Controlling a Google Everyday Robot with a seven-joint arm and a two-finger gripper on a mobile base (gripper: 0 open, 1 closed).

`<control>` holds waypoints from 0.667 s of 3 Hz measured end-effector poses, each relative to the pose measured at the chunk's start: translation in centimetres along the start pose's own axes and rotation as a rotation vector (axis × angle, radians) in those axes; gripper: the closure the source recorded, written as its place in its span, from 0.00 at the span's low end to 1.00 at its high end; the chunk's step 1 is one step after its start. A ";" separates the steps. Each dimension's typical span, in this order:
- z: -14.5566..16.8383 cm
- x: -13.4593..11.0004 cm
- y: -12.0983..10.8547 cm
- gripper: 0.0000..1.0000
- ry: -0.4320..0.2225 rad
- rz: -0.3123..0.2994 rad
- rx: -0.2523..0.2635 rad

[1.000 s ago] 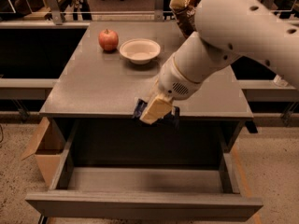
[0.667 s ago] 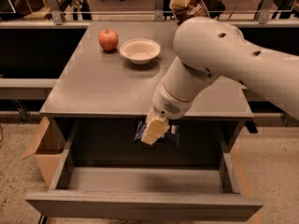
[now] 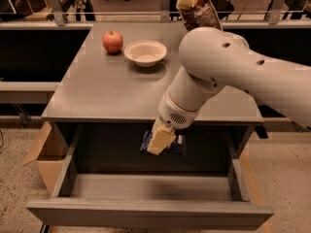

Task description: Place rxbar blueberry into top drawer

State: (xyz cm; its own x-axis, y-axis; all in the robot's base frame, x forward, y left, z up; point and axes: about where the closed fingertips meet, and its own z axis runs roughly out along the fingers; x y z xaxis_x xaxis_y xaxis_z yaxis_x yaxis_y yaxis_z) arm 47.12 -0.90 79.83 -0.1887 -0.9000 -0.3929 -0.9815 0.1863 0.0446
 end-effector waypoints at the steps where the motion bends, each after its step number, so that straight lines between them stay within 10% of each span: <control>1: 2.8 0.8 0.5 1.00 0.005 0.011 -0.037; 2: 4.6 1.0 1.2 1.00 0.020 -0.006 -0.049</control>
Offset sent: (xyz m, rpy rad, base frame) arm -0.0183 0.0202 -0.0666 -0.0270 0.0539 0.0513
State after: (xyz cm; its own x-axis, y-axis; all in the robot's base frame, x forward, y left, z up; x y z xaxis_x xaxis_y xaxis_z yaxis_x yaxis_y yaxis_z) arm 45.92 0.25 75.33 -0.1834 -0.9087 -0.3750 -0.9829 0.1623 0.0876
